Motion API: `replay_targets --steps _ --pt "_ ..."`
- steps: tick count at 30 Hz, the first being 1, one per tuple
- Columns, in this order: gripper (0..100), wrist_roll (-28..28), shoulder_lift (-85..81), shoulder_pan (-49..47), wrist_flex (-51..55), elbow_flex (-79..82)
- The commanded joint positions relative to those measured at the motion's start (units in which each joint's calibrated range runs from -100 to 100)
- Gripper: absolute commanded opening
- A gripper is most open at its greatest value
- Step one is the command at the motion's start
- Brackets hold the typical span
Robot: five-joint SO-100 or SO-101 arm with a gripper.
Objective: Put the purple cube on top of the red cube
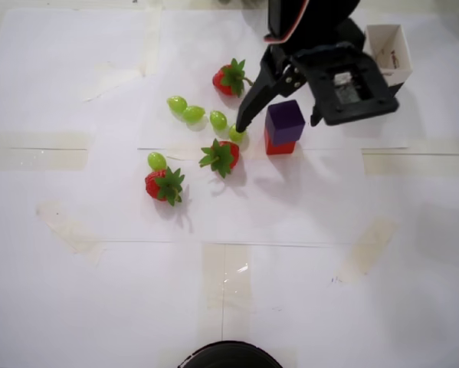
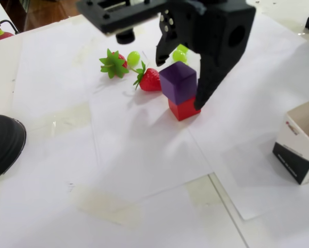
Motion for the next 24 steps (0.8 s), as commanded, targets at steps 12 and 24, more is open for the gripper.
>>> replay_targets --steps 12,24 --pt "40 0.0 -8.6 0.4 1.1 -6.2" --pt "30 -2.1 -38.5 1.0 15.5 -12.7"
